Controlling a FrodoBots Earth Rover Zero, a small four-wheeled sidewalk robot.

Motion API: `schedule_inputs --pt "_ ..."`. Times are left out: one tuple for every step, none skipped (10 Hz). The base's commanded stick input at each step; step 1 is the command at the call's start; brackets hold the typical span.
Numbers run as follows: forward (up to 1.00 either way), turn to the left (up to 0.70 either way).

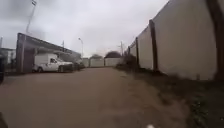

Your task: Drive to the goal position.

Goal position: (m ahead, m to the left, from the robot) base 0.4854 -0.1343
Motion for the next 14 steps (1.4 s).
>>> schedule_inputs --pt "1.0 0.0" --pt "1.0 0.0" --pt "1.0 0.0" --pt "1.0 0.0" --pt "1.0 0.0" --pt "1.0 0.0" --pt "1.0 0.0" --pt "1.0 0.0" --pt "1.0 0.0" --pt "1.0 0.0" --pt "1.0 0.0" --pt "1.0 0.0" --pt "1.0 0.0" --pt "1.0 0.0"
